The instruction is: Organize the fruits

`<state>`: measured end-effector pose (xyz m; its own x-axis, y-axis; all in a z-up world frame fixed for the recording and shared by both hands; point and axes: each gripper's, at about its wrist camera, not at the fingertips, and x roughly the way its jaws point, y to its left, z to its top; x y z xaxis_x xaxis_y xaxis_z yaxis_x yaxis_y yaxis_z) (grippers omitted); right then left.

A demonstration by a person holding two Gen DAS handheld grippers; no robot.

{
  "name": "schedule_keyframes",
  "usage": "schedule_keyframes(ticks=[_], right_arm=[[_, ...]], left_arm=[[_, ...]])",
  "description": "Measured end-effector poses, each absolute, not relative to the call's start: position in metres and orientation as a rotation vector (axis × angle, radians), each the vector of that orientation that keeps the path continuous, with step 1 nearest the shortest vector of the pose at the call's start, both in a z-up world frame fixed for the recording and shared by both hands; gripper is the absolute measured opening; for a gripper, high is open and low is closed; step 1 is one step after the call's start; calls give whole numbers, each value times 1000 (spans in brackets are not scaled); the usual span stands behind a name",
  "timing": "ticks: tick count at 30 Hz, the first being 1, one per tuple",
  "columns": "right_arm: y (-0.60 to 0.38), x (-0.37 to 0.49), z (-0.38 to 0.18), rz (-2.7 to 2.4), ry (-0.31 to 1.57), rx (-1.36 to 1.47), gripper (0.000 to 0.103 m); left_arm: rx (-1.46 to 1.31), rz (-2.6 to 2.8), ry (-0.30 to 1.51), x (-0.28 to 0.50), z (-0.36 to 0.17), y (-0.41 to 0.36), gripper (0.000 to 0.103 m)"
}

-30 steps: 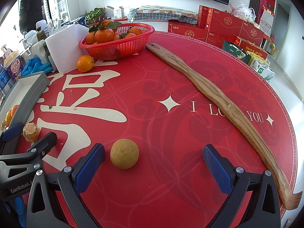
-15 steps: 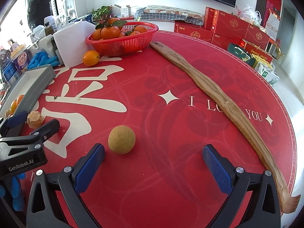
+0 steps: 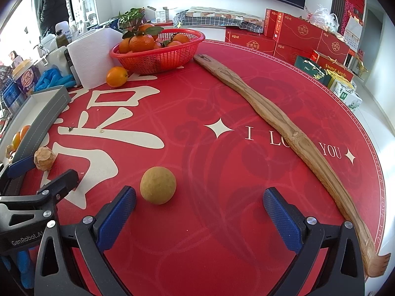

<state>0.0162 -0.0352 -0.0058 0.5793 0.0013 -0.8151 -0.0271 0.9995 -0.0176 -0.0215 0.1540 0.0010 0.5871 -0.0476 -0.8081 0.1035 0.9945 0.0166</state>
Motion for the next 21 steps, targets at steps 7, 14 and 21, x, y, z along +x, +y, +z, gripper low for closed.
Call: schedule_keyframes(ticks=[7, 14, 21], right_arm=[[-35, 16, -6, 17, 953, -29, 103], [-35, 16, -6, 16, 953, -29, 103], [-35, 16, -6, 14, 953, -28, 103]], left_arm=[[62, -107, 928, -25, 2, 155, 99], [64, -59, 903, -30, 8, 168, 72], [66, -48, 913, -20, 8, 166, 72]])
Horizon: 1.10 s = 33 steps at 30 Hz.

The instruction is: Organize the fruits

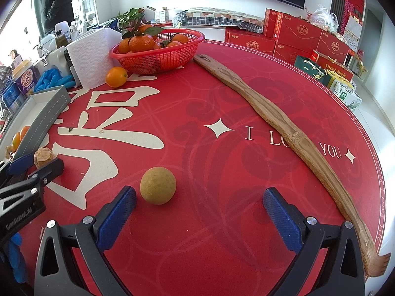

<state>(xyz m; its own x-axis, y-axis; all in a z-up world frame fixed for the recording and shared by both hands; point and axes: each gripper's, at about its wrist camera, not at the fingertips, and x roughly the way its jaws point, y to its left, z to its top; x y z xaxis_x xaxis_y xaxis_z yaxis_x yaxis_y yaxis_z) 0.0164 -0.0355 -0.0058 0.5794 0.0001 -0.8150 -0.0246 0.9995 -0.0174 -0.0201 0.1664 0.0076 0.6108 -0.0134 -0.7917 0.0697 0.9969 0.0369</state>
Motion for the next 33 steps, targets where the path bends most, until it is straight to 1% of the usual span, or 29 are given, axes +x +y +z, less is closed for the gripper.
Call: schedule_keyframes(ticks=[3, 4, 7, 9, 10, 15, 16, 17, 18, 20, 21, 22, 27, 33], right_arm=[[-35, 16, -6, 14, 953, -28, 103], [-35, 17, -6, 14, 953, -28, 103], [-35, 17, -6, 14, 953, -28, 103], [-35, 17, -6, 13, 953, -28, 103], [-35, 17, -6, 15, 953, -28, 103], [-31, 15, -5, 58, 950, -47, 103], [-28, 14, -4, 72, 947, -58, 100], [-25, 12, -2, 86, 933, -64, 89], [-24, 10, 0, 92, 924, -67, 81], [-20, 8, 4, 105, 913, -73, 50], [-19, 7, 5, 109, 909, -73, 41], [-19, 6, 5, 116, 909, -62, 27], [-24, 2, 10, 210, 931, 73, 27], [-16, -9, 28, 234, 917, 66, 27]], left_arm=[[64, -42, 915, -19, 8, 167, 71], [65, -40, 914, -19, 8, 167, 69], [41, -85, 919, -20, 10, 165, 37], [63, -87, 917, -21, 9, 161, 28], [69, -87, 914, -21, 9, 159, 26], [28, -98, 931, -28, 11, 162, 26], [24, -97, 930, -31, 12, 164, 26], [22, -93, 924, -34, 13, 167, 26], [18, -92, 920, -37, 15, 169, 26], [2, -92, 910, -43, 20, 175, 26], [-4, -92, 903, -45, 22, 178, 26], [-8, -93, 893, -48, 26, 181, 26], [-13, -93, 842, -62, 44, 192, 26], [-32, -70, 806, -72, 61, 212, 26]])
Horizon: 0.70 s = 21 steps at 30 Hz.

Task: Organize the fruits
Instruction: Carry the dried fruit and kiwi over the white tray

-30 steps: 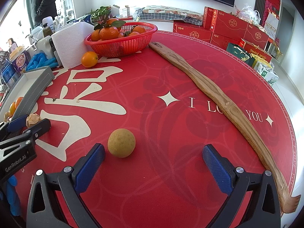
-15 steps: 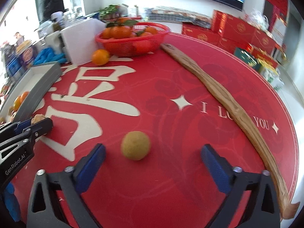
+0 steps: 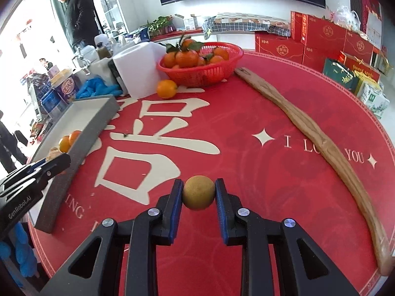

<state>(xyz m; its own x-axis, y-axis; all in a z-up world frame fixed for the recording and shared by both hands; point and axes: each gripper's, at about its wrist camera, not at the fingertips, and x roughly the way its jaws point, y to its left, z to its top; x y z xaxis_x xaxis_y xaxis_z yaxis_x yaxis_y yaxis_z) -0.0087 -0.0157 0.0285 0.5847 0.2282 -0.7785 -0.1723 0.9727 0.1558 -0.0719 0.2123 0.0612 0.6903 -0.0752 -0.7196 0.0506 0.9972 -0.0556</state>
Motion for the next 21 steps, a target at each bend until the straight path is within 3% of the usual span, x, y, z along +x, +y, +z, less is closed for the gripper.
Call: schedule_keyframes(ticks=[21], right_arm=[[132, 5, 56, 479, 938, -76, 27]], left_arm=[[-104, 155, 795, -78, 61, 334, 26]])
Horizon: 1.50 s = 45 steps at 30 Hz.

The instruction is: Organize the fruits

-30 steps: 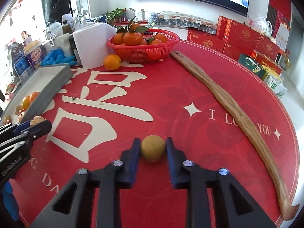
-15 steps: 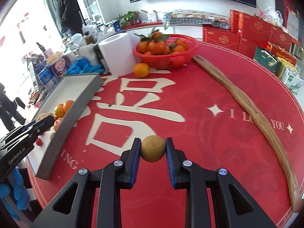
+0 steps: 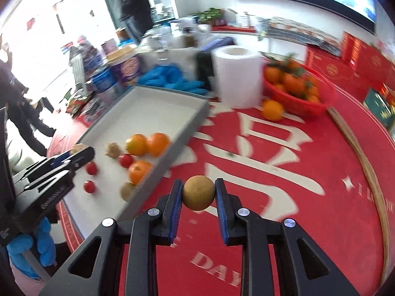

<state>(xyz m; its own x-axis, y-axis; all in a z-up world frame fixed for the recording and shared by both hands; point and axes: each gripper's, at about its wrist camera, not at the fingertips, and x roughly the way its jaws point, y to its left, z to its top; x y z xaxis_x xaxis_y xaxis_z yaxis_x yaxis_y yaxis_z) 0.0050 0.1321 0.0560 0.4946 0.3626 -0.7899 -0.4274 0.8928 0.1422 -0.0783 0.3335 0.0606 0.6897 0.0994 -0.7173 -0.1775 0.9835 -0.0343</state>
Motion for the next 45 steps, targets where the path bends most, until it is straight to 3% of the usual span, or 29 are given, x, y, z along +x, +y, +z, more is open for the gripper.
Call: schedule_keyframes(ticks=[16, 45], right_arm=[[206, 13, 44, 604, 992, -172, 27], [225, 46, 47, 628, 1008, -178, 27]], left_arm=[[-118, 160, 827, -69, 43, 349, 26], [-121, 189, 880, -50, 31, 352, 26]])
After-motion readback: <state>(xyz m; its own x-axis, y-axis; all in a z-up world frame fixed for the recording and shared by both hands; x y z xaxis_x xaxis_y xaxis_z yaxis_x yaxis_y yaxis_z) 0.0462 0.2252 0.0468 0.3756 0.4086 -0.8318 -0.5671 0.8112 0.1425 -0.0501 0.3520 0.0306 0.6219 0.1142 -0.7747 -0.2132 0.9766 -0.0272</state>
